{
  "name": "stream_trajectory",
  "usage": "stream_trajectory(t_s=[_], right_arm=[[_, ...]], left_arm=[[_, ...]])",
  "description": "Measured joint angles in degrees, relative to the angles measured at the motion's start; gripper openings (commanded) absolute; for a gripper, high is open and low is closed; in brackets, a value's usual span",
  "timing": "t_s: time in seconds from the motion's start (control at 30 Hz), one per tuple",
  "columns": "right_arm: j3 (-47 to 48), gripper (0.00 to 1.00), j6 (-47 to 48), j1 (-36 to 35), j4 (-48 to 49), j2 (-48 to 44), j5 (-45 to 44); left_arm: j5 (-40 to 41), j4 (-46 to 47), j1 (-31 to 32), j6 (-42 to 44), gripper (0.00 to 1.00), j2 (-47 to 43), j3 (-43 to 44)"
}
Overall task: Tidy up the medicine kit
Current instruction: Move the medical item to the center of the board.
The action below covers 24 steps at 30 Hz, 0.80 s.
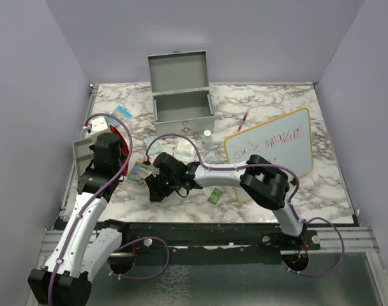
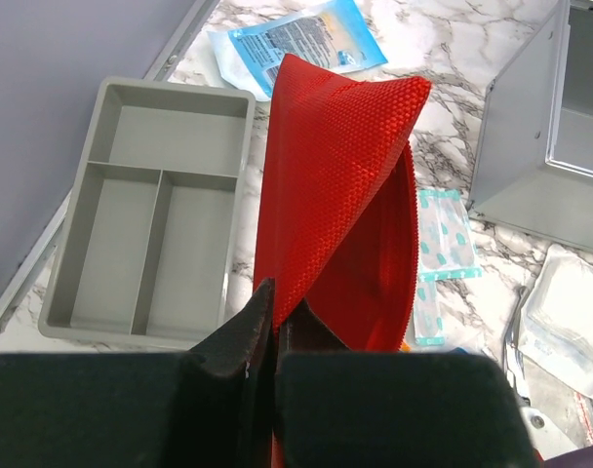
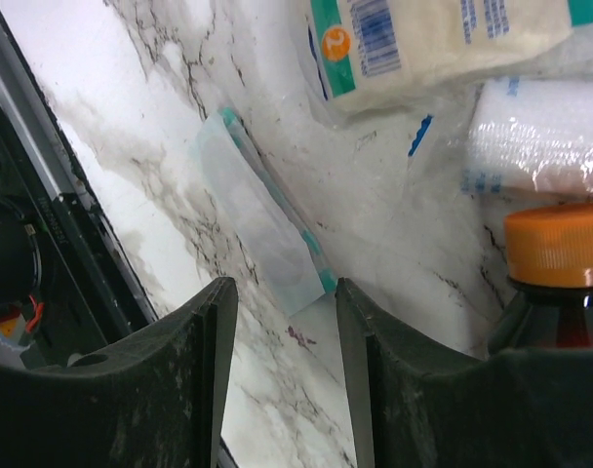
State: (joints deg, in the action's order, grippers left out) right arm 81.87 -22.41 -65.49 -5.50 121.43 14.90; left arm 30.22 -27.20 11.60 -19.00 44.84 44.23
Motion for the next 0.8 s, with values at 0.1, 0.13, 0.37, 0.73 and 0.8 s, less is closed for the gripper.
stream_trajectory(t_s=[0.1, 0.13, 0.37, 0.73, 0.8], right_arm=[[0.7, 0.51, 0.0, 0.0, 0.63, 0.66, -0.31], [0.74, 0.51, 0.0, 0.0, 0.92, 0.74, -0.37], [0.96, 0.52, -0.02, -0.02, 1.57, 1.05, -0.66], [1.09, 0.52, 0.0, -0.02, 2.43, 1.14, -3.23], [1.49, 0.52, -0.02, 0.0, 2.58, 1.51, -3.23]], left_arm=[[-0.42, 0.02, 0.0, 0.07, 0.0, 0.0, 0.0], [-0.46, 0.0, 0.0, 0.07, 0.0, 0.0, 0.0], [-1.18, 0.0, 0.04, 0.07, 0.0, 0.0, 0.0], [-1.09, -0.26, 0.15, 0.24, 0.0, -0.22, 0.0], [-1.01, -0.46, 0.15, 0.24, 0.0, -0.24, 0.0]])
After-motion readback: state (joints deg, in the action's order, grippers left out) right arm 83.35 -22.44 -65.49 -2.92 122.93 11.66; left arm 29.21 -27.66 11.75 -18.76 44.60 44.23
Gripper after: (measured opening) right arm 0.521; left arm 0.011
